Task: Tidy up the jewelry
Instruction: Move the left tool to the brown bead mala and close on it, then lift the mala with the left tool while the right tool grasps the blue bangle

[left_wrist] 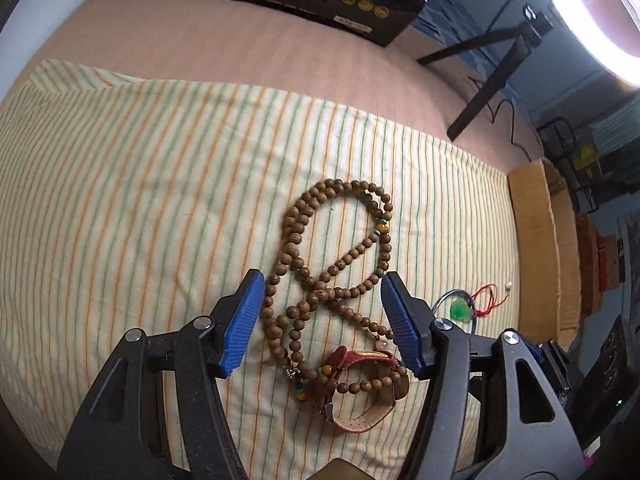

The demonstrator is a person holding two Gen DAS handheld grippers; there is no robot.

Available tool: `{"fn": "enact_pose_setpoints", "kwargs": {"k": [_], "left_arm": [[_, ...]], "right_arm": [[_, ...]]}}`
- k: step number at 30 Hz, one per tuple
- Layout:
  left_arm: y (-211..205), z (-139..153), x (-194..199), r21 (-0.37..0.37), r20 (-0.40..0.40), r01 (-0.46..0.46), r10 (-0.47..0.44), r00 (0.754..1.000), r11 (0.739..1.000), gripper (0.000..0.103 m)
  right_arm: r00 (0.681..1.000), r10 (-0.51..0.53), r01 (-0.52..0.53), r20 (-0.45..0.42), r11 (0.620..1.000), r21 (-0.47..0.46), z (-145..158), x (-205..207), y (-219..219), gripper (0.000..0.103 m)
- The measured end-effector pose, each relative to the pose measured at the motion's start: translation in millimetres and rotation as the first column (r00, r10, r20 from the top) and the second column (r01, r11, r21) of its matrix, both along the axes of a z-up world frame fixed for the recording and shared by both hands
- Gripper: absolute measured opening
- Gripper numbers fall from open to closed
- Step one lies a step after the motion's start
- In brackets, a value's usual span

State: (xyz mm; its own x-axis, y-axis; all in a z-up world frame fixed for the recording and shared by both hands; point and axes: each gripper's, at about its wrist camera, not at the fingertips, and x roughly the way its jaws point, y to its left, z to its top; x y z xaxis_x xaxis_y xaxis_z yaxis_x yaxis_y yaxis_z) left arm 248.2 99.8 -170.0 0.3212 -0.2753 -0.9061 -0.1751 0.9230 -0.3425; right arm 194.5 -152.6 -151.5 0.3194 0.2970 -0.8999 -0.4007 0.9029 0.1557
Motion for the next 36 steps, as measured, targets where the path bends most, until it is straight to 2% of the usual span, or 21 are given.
{"fn": "enact_pose_setpoints", "kwargs": {"k": [9,18,20,24,27,29,30,32,36], "left_arm": [[-4,-6,2,0.044,-0.014,0.016,-0.016,1.000,0.999,0.062],[-12,-11,4,0.081,-0.011,0.035,-0.035,0.999,0.996,0.061],[-12,-12,5,0.098,-0.013,0.035,-0.034,0.999,0.995,0.053],[-14,-14,8,0.107,-0.006,0.030,-0.029,1.000,0.994,0.049],[-16,-16,8,0.125,0.006,0.035,-0.036,0.999,0.991,0.041],[-16,-16,8,0.139,0.012,0.037,-0.039,0.999,0.990,0.031],[-16,-17,8,0.136,0.015,0.037,-0.040,0.999,0.990,0.030],[-15,-18,10,0.143,0.017,0.035,-0.037,0.999,0.989,0.018],[-13,-19,11,0.135,0.023,0.025,-0.028,0.999,0.991,0.017]], "right_arm": [[0.999,-0.003,0.003,-0.035,1.000,0.013,-14,6,10,0.076],[1.000,0.015,-0.015,-0.017,1.000,-0.004,-20,10,29,0.076],[1.000,0.019,-0.019,-0.014,1.000,-0.008,-21,11,32,0.076],[1.000,0.028,-0.028,0.011,0.999,-0.044,-22,8,41,0.076],[0.999,0.038,-0.036,0.030,0.996,-0.077,-22,6,47,0.076],[0.998,0.048,-0.043,0.045,0.993,-0.106,-24,4,51,0.076],[0.997,0.052,-0.046,0.051,0.992,-0.116,-24,3,52,0.076],[0.996,0.062,-0.053,0.064,0.989,-0.139,-25,1,55,0.076],[0.994,0.078,-0.065,0.072,0.985,-0.159,-25,-1,58,0.075]]}}
